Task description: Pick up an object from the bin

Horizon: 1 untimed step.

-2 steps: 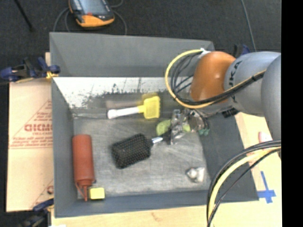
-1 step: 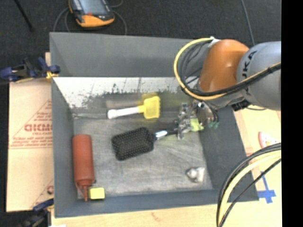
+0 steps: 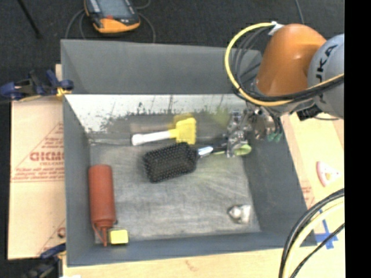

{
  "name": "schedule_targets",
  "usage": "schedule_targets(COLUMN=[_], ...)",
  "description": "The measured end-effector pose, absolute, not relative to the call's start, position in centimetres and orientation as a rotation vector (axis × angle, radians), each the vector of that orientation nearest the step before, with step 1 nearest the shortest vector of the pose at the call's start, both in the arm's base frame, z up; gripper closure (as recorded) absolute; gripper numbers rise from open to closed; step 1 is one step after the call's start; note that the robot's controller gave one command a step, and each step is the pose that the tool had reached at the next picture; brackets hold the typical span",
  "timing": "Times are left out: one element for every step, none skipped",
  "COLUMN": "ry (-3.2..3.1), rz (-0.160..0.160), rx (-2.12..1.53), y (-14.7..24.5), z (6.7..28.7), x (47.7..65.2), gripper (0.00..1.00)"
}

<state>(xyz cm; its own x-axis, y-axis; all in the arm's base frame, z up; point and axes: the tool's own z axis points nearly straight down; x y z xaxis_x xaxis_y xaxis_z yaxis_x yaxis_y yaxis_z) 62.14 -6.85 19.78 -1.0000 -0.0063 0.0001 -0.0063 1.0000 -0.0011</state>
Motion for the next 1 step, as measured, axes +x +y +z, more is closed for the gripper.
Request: schedule_targets(ry=[-3.16], rz=[0.004], rx=[0.001], y=[-6.73], z=[21.38], x=[62.37], gripper=[1.0])
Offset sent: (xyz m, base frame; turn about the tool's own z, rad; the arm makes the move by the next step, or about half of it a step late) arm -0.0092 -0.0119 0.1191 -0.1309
